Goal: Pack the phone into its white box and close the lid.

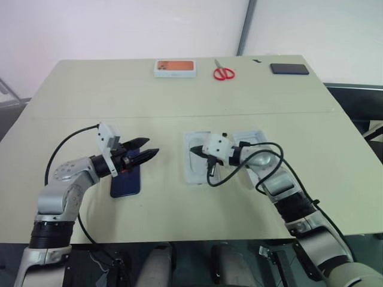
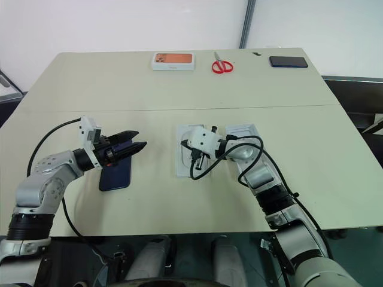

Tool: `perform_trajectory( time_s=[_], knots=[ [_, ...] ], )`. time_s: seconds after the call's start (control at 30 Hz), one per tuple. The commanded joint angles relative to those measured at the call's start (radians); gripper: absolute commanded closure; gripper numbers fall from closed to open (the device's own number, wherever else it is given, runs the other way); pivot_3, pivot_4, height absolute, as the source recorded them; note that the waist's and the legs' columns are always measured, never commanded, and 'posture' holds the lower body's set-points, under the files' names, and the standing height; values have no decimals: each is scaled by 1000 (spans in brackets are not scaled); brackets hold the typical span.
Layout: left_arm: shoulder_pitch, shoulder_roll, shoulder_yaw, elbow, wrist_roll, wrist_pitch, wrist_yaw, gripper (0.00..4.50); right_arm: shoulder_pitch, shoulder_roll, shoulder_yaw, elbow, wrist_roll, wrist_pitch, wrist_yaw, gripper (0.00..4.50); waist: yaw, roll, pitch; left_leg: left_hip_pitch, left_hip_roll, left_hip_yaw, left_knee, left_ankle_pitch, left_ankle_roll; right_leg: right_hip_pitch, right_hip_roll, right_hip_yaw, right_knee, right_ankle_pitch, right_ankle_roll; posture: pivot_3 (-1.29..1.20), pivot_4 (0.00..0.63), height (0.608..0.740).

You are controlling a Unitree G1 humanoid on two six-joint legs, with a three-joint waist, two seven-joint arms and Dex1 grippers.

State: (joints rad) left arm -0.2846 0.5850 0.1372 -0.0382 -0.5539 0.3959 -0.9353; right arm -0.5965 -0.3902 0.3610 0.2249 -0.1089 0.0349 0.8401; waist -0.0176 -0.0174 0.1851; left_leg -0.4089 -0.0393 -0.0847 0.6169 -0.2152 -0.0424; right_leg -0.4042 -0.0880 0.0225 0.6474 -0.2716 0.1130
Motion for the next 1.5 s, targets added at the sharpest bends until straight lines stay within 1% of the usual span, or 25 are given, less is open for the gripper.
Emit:
perform_trajectory(
  time_s=[0.03,0.2,0.27,0.37,0.47,0.53,0.63,0.8,0.9,0.97,1.03,1.1,1.23,1.33,1.4,1.43,1.5],
  knots=[
    [10,3,14,-15,18,-40,2,1550,-24,7,19,8,-32,-20,-2,4447,-2,0,0,0,0,0,0,0,0,0,0,0,0,0,0,0,150,740],
    [21,-3,15,-32,18,-43,9,1550,-18,-26,26,38,-61,-40,18,4447,-1,0,0,1,0,0,0,0,0,0,1,0,1,0,0,0,150,740],
    [20,-3,12,-35,17,-37,9,1550,-9,-1,-1,9,-1,16,42,4447,-1,0,0,1,0,0,0,0,0,1,1,0,1,0,0,0,150,740],
    [14,-5,8,-31,18,-30,14,1550,-12,-14,25,18,-52,-26,29,4447,-1,0,0,1,0,0,0,0,0,1,1,0,1,0,0,0,150,740],
    [6,-11,0,-27,26,-34,19,1550,-10,29,-14,-2,11,27,27,4447,-2,0,0,1,0,0,0,0,0,1,1,0,1,0,0,0,150,740],
    [-1,-14,-3,-25,23,-31,20,1550,-8,34,-23,-26,22,26,28,4447,-2,0,0,1,0,0,0,0,0,1,1,0,1,0,0,0,150,740],
    [-9,-15,-6,-18,31,-32,22,1550,-15,59,-66,-69,82,70,23,4447,-1,0,0,1,0,0,0,0,0,0,1,0,1,0,0,0,150,740],
    [-15,-13,-7,-7,28,-24,9,1550,-21,45,-84,-83,91,78,18,4447,-1,0,0,1,0,0,0,0,0,0,1,0,1,0,0,0,150,740],
    [-15,1,3,2,30,-3,12,1550,-19,34,-116,-96,109,79,8,4447,-1,0,0,1,0,0,0,0,0,0,1,0,1,0,0,0,150,740],
    [-17,19,17,11,14,55,21,1550,-17,35,-139,-110,131,74,4,4447,-2,0,0,1,0,0,0,0,0,0,1,0,1,0,0,0,150,740],
    [-19,31,30,25,13,74,28,1550,-14,45,-159,-122,160,89,3,4447,-3,0,0,1,0,0,0,0,0,0,2,0,1,0,0,0,150,740],
    [-23,56,57,52,-19,163,44,1550,-11,38,-152,-130,162,86,19,4447,-3,0,0,1,0,0,0,0,0,0,2,0,1,0,0,0,150,740],
    [-15,100,137,59,-96,272,45,1550,-12,50,-109,-132,127,55,15,4447,-5,0,0,1,1,0,0,0,0,-1,3,0,2,0,0,0,150,740],
    [5,159,193,97,-118,353,51,1550,-34,110,-60,-123,110,61,-5,4447,-8,0,0,1,1,0,-1,0,0,-1,3,0,2,0,0,0,150,740],
    [19,189,215,121,-119,384,55,1550,-49,150,-34,-109,106,72,-10,4447,-17,0,0,1,1,0,-1,0,0,-1,3,0,2,0,0,0,150,740],
    [26,207,219,132,-126,427,57,1550,-59,170,-22,-96,98,86,-19,4447,-21,0,0,1,2,-1,-2,0,0,-1,4,0,2,0,0,0,150,740],
    [62,240,224,128,-144,471,19,1550,-83,209,-1,-68,88,103,-30,4447,-27,0,0,1,2,-1,-2,0,0,-2,4,0,3,1,-1,0,150,740]
  ],
)
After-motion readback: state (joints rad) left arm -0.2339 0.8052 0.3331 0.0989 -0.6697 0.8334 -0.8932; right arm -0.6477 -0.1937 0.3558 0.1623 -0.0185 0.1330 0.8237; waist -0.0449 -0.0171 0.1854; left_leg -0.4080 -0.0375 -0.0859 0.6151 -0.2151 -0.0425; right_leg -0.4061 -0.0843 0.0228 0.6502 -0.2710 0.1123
